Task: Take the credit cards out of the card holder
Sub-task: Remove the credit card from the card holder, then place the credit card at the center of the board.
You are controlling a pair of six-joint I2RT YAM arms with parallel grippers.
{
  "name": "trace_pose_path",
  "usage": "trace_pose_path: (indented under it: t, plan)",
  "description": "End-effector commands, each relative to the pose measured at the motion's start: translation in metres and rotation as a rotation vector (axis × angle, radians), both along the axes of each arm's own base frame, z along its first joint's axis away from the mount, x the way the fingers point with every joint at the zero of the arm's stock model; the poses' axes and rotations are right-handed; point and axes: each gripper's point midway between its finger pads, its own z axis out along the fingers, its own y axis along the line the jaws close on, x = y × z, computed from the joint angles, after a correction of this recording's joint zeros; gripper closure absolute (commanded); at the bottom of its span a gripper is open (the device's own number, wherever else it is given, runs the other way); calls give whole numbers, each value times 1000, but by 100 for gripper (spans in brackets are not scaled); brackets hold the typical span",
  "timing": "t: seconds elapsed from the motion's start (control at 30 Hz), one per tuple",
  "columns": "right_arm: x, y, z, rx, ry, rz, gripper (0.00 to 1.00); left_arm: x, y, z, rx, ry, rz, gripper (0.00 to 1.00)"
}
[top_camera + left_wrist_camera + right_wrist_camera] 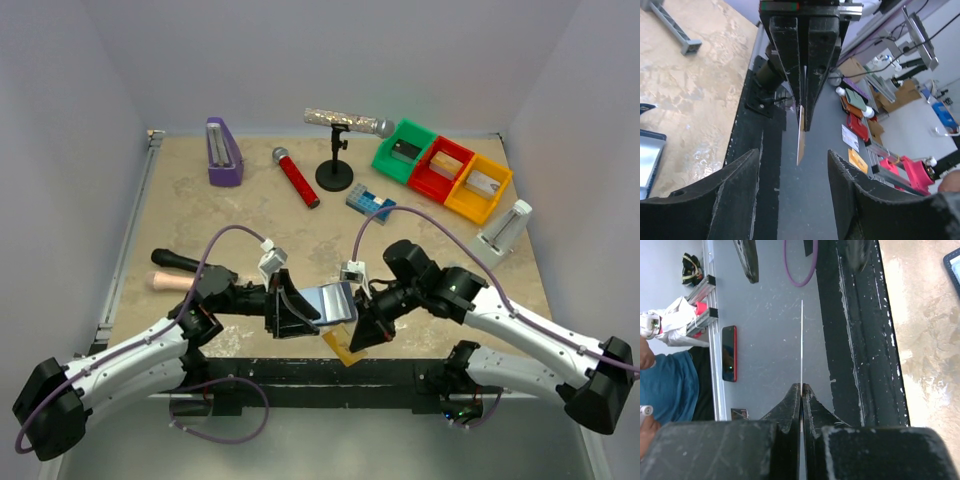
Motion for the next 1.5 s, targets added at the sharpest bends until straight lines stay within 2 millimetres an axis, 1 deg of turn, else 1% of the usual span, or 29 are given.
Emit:
trace_pose_path:
  t: [0.0,0.07,0.37,0.67,0.8,0.87,0.97,1.0,1.03,1.07,1.13,1.17,1.2,1.23,1.3,1.37,1.47]
  plan:
    - [-3,5,20,52,-26,48,100,-12,-5,22,-37,-42,-95,41]
    - [-1,7,20,44,-29,48,100,-12,-8,20,-12,-36,-100,44]
    - [5,16,21,15,-29,48,100,-12,-15,11,45,-24,-105,53]
    - [7,18,21,1,-39,43,100,-18,-17,8,72,-24,-141,74]
    - [7,18,21,0,-44,43,100,-19,-18,6,81,-23,-152,89]
    - [8,18,22,0,-45,41,100,-20,-19,5,83,-22,-159,99]
    - [11,17,20,-11,-59,23,99,-22,-19,5,85,-23,-162,100]
    - [12,17,19,-17,-62,14,85,-22,-18,5,84,-24,-160,100]
    - [12,16,19,-22,-61,8,67,-21,-18,6,81,-29,-150,100]
    - [13,15,20,-24,-67,-4,57,-18,-17,6,82,-39,-129,100]
    - [19,14,23,-33,-79,-55,40,-10,-14,6,110,-53,-58,100]
    - [25,12,22,-51,-100,-98,31,-3,-11,5,129,-67,-9,100]
    - [27,10,25,-57,-108,-123,29,9,-7,2,166,-68,63,100]
    - [36,6,24,-83,-136,-178,28,25,-2,-3,207,-63,155,100]
    - [51,-1,24,-126,-183,-283,27,54,16,-15,280,9,307,100]
    - [63,-11,27,-156,-227,-377,27,88,38,-22,295,113,464,100]
    - [75,-22,31,-148,-276,-494,28,130,72,-27,301,253,682,100]
